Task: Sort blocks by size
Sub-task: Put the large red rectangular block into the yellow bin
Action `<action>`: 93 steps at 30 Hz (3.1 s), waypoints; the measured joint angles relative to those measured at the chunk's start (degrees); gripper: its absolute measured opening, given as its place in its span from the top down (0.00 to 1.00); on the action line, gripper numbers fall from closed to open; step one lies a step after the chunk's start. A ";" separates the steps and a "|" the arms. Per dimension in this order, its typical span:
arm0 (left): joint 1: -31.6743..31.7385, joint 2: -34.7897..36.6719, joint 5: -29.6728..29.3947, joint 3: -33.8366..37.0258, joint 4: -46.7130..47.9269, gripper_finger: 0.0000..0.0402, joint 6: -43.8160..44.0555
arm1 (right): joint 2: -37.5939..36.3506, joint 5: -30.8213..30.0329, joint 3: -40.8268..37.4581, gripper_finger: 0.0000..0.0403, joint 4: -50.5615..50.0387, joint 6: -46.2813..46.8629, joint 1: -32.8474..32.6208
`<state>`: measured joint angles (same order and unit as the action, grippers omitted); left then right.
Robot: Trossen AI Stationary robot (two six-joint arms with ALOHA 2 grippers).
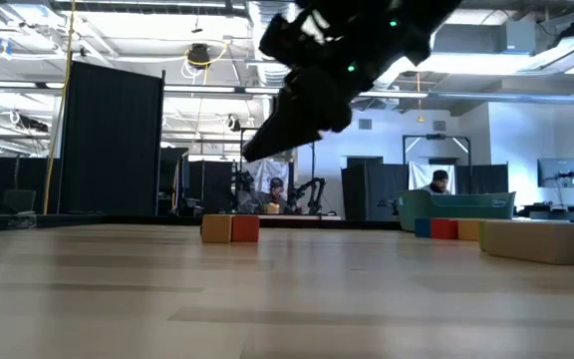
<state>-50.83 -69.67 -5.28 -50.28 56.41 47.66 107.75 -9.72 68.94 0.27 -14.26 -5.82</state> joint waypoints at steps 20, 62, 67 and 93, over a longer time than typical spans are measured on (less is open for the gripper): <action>0.00 0.04 -3.83 0.00 0.74 0.40 -1.60 | 7.60 8.09 9.54 0.27 -10.03 3.01 8.38; 0.04 0.04 -5.75 -0.02 0.67 0.40 -4.93 | 2.24 9.23 9.46 0.28 -29.30 41.06 4.82; 0.04 0.04 -5.75 -0.02 0.63 0.40 -4.41 | 2.22 9.25 9.45 0.28 -27.09 49.28 5.21; 0.04 0.04 -6.33 -0.04 0.47 0.40 -5.50 | 8.59 3.65 9.54 0.28 -26.00 61.07 5.18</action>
<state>-50.78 -69.63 -11.61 -50.33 56.88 42.16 116.34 -6.06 78.48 -25.73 46.80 -0.64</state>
